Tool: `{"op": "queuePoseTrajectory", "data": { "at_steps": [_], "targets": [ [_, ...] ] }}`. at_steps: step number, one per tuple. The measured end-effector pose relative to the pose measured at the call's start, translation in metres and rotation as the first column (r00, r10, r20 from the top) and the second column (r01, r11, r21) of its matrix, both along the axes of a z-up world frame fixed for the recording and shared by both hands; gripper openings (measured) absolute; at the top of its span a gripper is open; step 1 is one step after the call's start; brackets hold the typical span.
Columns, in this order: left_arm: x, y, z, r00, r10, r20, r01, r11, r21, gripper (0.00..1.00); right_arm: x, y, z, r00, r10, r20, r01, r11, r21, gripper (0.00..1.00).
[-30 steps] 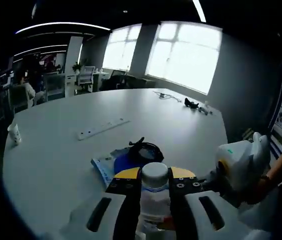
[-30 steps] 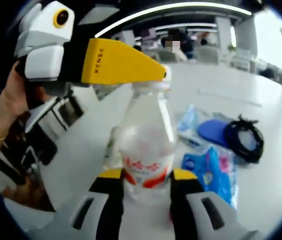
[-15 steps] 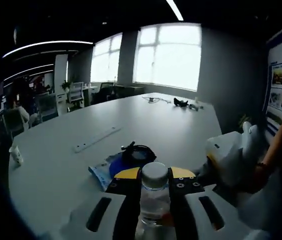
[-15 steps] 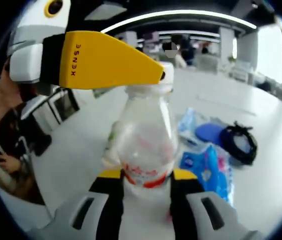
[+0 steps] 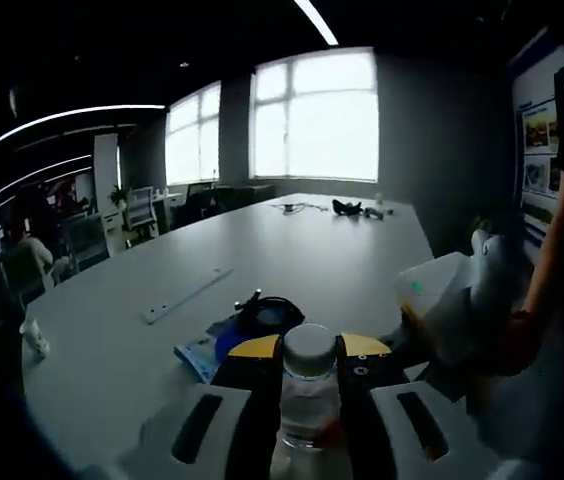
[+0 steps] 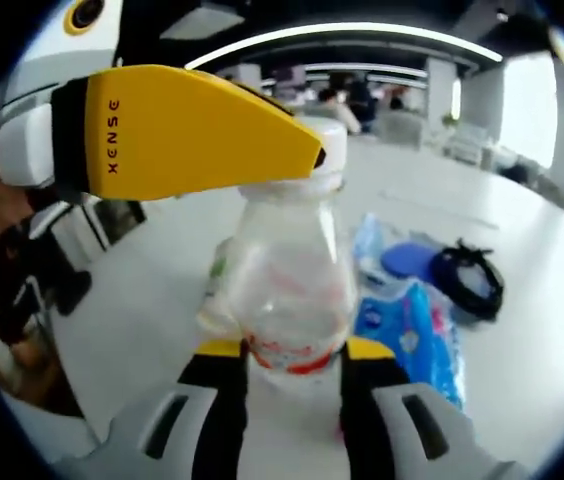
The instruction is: Arrange the tabletop items into an orderly group along one side of the table until the central work area is clear of visible clutter.
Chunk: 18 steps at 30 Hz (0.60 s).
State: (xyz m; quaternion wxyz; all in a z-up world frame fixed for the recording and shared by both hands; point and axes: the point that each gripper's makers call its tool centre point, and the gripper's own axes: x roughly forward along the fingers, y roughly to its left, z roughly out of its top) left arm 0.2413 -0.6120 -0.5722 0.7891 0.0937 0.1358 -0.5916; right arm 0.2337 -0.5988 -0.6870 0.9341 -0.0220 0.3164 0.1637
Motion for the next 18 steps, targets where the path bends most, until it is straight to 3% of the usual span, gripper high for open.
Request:
{"op": "queuePoseTrajectory", "data": {
  "at_steps": [9, 12, 18],
  "targets": [
    [0.0015, 0.0048, -0.0005, 1.0, -0.025, -0.001, 0.025, 1.0, -0.012, 0.2, 0.0, 0.0004, -0.0025, 0.999, -0.029, -0.021, 0.03, 0.999, 0.025, 0.32],
    [0.0002, 0.0037, -0.001, 0.999, -0.041, 0.029, 0.041, 0.999, 0.001, 0.2, -0.0001, 0.0006, -0.0023, 1.0, -0.02, -0.017, 0.02, 1.0, 0.021, 0.32],
    [0.0019, 0.0043, -0.0019, 1.0, -0.026, -0.011, 0.026, 1.0, -0.012, 0.2, 0.0001, 0.0008, -0.0021, 1.0, -0.014, -0.014, 0.014, 1.0, 0.019, 0.33]
  ]
}}
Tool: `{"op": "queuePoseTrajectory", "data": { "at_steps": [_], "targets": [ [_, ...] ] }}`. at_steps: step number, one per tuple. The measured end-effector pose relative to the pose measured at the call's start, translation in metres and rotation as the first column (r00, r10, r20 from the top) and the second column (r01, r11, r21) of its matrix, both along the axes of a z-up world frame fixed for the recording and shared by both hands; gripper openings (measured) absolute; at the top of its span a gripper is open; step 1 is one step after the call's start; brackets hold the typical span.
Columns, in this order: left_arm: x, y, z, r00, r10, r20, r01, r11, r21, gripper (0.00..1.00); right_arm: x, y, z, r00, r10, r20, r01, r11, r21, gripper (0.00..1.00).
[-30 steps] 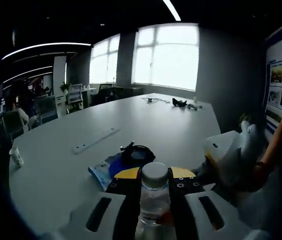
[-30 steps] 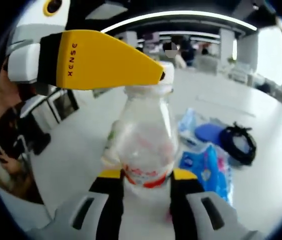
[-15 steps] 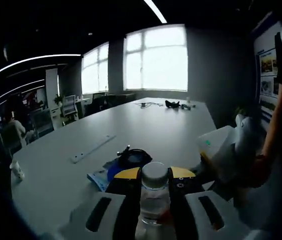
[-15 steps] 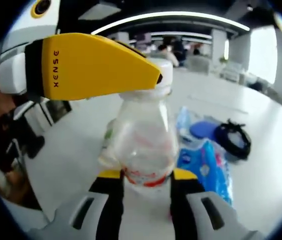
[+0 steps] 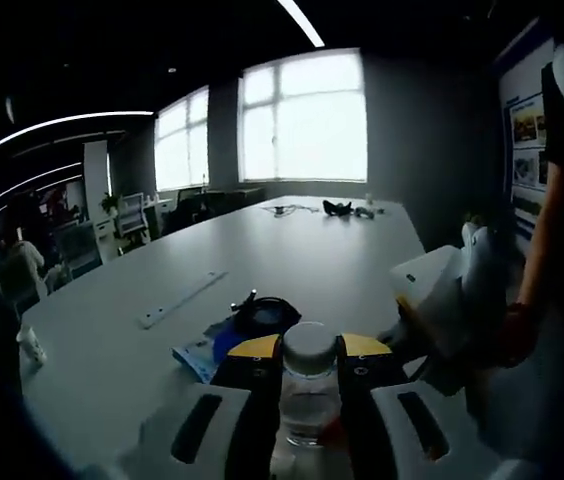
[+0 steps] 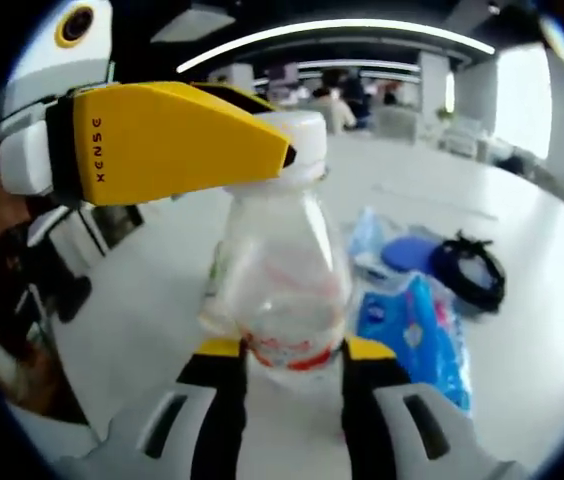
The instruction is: Arrange the tabletop items into an orderly group along one side of the table until the central work area is clear of visible clutter.
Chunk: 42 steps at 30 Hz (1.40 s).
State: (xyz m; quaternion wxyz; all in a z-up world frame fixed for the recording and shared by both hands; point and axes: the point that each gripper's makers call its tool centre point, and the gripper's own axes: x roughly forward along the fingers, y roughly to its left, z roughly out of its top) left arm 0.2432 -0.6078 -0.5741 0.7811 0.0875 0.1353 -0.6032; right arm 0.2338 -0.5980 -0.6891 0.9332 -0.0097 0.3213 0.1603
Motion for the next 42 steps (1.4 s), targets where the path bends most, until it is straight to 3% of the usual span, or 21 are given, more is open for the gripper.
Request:
{"op": "queuePoseTrajectory", "data": {
  "at_steps": [1, 4, 6, 10, 13, 14, 18, 22, 23, 24, 29, 33, 38, 42],
  "targets": [
    [0.0, 0.0, -0.001, 0.999, 0.019, -0.029, -0.019, 1.0, -0.006, 0.2, 0.0, 0.0, 0.0, 1.0, 0.01, 0.005, -0.01, 1.0, -0.008, 0.33],
    [0.007, 0.003, -0.002, 0.996, 0.079, -0.04, -0.08, 0.997, -0.022, 0.28, 0.001, 0.001, 0.002, 0.999, 0.04, 0.025, -0.039, 0.999, -0.028, 0.34],
    [0.009, 0.005, 0.001, 0.984, 0.134, -0.118, -0.14, 0.989, -0.046, 0.32, 0.004, 0.003, 0.011, 0.996, 0.042, 0.074, -0.042, 0.999, -0.002, 0.37],
    [0.009, 0.006, 0.006, 0.979, 0.176, -0.102, -0.183, 0.98, -0.072, 0.34, 0.005, 0.0, 0.017, 0.995, 0.051, 0.084, -0.051, 0.999, -0.009, 0.42],
    [0.012, 0.005, 0.007, 0.955, 0.242, -0.17, -0.264, 0.956, -0.126, 0.4, 0.007, -0.003, 0.019, 0.992, 0.07, 0.106, -0.068, 0.997, -0.022, 0.49],
    [0.015, 0.008, 0.003, 0.937, 0.275, -0.214, -0.306, 0.943, -0.128, 0.41, 0.008, -0.003, 0.021, 0.99, 0.079, 0.121, -0.077, 0.997, -0.026, 0.53],
    [0.02, 0.013, -0.001, 0.9, 0.352, -0.257, -0.398, 0.904, -0.157, 0.51, 0.006, -0.003, 0.024, 0.986, 0.102, 0.129, -0.102, 0.995, -0.009, 0.67],
    [0.019, 0.016, -0.008, 0.875, 0.399, -0.274, -0.447, 0.883, -0.143, 0.6, 0.005, -0.003, 0.026, 0.982, 0.13, 0.14, -0.13, 0.991, -0.015, 0.78],
    [0.02, 0.019, -0.009, 0.851, 0.429, -0.304, -0.487, 0.86, -0.151, 0.64, 0.004, -0.002, 0.025, 0.98, 0.141, 0.14, -0.14, 0.99, -0.018, 0.83],
    [0.021, 0.02, -0.008, 0.844, 0.437, -0.312, -0.5, 0.851, -0.16, 0.66, 0.004, -0.001, 0.026, 0.979, 0.148, 0.141, -0.148, 0.989, -0.01, 0.88],
    [0.019, 0.024, -0.014, 0.822, 0.476, -0.313, -0.537, 0.831, -0.145, 0.74, -0.001, 0.001, 0.025, 0.974, 0.188, 0.124, -0.19, 0.982, 0.007, 1.0],
    [0.018, 0.026, -0.018, 0.811, 0.503, -0.298, -0.557, 0.82, -0.133, 0.84, -0.009, 0.001, 0.023, 0.969, 0.223, 0.111, -0.224, 0.975, 0.0, 1.0],
    [0.015, 0.026, -0.022, 0.799, 0.52, -0.302, -0.574, 0.809, -0.126, 0.87, -0.018, 0.0, 0.026, 0.96, 0.257, 0.11, -0.261, 0.965, 0.02, 1.0],
    [0.013, 0.026, -0.02, 0.797, 0.537, -0.277, -0.586, 0.799, -0.138, 0.88, -0.02, -0.008, 0.032, 0.946, 0.288, 0.149, -0.289, 0.957, -0.015, 1.0]
  ]
}}
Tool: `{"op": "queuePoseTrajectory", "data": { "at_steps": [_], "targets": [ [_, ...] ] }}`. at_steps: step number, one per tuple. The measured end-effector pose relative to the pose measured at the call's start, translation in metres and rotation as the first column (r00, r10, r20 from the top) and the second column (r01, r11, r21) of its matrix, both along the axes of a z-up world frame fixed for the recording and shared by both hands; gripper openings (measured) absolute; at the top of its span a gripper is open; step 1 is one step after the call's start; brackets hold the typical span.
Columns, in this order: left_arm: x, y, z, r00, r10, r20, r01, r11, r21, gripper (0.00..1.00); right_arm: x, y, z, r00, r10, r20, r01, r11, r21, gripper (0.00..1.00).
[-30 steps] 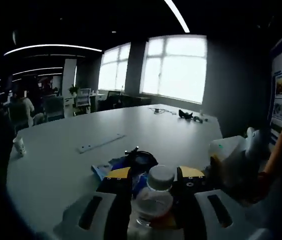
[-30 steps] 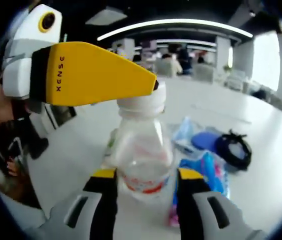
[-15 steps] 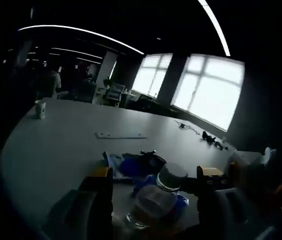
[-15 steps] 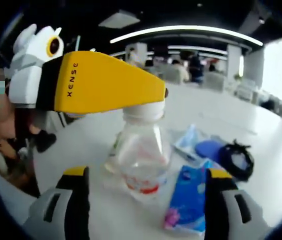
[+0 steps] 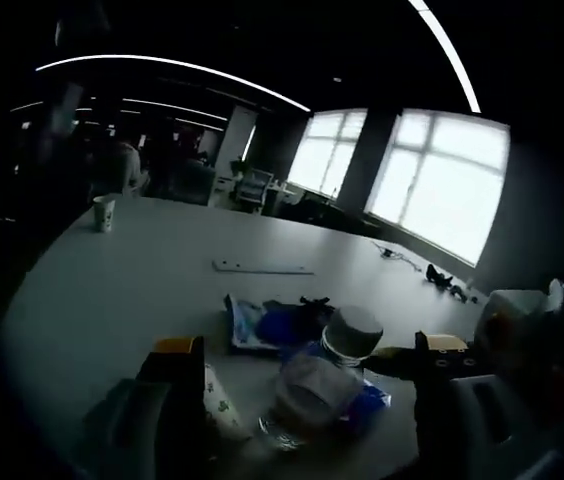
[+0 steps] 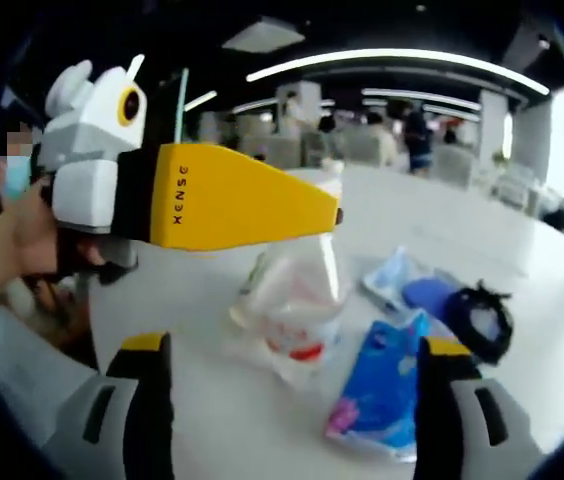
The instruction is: Arrange the tabletop items into an orderly group along one side of the table until the central work area is clear of visible clutter.
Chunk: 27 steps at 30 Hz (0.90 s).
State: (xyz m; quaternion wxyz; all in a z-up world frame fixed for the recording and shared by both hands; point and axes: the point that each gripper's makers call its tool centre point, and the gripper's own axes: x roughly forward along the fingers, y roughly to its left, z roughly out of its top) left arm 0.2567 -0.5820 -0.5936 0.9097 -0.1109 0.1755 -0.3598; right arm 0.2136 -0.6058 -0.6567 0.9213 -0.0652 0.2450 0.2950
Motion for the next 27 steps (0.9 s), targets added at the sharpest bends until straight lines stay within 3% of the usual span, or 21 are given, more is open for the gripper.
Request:
{"op": "queuePoseTrajectory", "data": {
  "at_steps": [4, 8, 13, 22, 27],
  "targets": [
    [-0.002, 0.0, -0.004, 1.0, 0.013, -0.001, -0.013, 1.0, 0.017, 0.88, -0.002, -0.013, 0.002, 1.0, 0.007, 0.029, -0.006, 1.0, -0.015, 1.0],
    [-0.005, 0.0, -0.007, 0.999, 0.032, -0.013, -0.032, 0.999, 0.013, 0.88, -0.009, -0.024, -0.004, 1.0, 0.004, -0.017, -0.003, 1.0, 0.026, 1.0],
    [-0.007, -0.001, -0.009, 0.998, 0.066, 0.007, -0.066, 0.997, 0.044, 0.88, -0.016, -0.041, -0.004, 0.999, -0.024, -0.024, 0.025, 0.999, 0.042, 1.0],
    [-0.008, -0.004, -0.013, 0.99, 0.138, 0.039, -0.141, 0.987, 0.078, 0.85, -0.018, -0.069, 0.005, 0.997, -0.077, -0.007, 0.077, 0.995, 0.069, 1.0],
    [-0.009, -0.006, -0.022, 0.985, 0.169, 0.027, -0.171, 0.982, 0.079, 0.82, -0.022, -0.075, 0.006, 0.998, -0.059, -0.004, 0.059, 0.997, 0.057, 1.0]
  ]
}}
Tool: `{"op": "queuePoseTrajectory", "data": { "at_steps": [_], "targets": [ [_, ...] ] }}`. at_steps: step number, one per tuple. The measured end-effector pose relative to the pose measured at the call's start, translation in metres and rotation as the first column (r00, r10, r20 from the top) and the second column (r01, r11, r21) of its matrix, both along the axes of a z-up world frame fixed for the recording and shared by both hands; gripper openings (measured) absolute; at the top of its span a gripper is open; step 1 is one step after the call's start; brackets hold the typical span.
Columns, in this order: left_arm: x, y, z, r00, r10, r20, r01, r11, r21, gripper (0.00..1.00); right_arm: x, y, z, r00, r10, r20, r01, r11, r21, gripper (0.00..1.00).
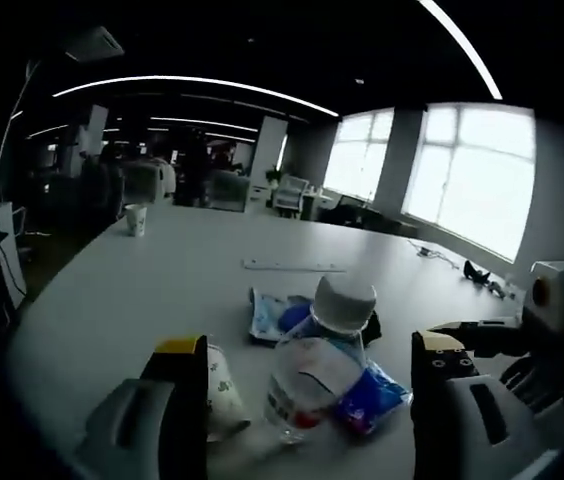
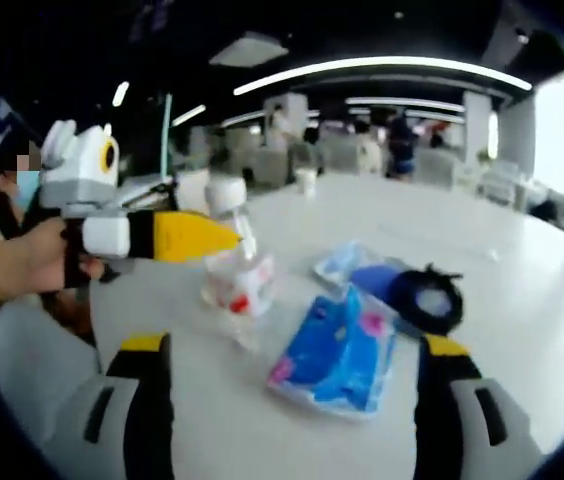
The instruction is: Arrange the tabletop items into an orderly group along one side of the table until the central work area is clear of visible clutter.
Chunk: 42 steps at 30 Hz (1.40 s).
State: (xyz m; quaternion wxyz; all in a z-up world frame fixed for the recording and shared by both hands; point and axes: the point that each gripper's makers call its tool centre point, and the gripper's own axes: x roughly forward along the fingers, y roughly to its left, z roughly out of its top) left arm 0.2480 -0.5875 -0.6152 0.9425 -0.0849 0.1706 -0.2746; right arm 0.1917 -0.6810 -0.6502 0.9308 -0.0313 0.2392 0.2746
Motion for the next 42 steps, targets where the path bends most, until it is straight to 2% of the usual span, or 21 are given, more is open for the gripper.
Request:
{"op": "queuePoseTrajectory", "data": {
  "at_steps": [9, 22, 35, 42],
  "targets": [
    [-0.001, -0.002, -0.009, 0.999, 0.036, 0.0, -0.036, 0.999, 0.025, 0.77, -0.009, -0.006, 0.005, 1.0, 0.022, 0.004, -0.023, 1.0, 0.006, 1.0],
    [0.002, -0.004, -0.019, 0.997, 0.08, 0.002, -0.08, 0.994, 0.072, 0.69, -0.015, -0.03, 0.009, 1.0, -0.025, 0.012, 0.025, 1.0, 0.0, 1.0],
    [0.001, -0.012, -0.028, 0.999, 0.045, 0.011, -0.046, 0.993, 0.112, 0.6, -0.021, -0.047, 0.005, 0.999, -0.047, 0.003, 0.047, 0.999, 0.004, 1.0],
    [0.003, -0.017, -0.029, 0.999, 0.018, 0.027, -0.021, 0.989, 0.146, 0.51, -0.019, -0.054, 0.006, 0.997, -0.071, 0.007, 0.071, 0.997, 0.003, 1.0]
  ]
}}
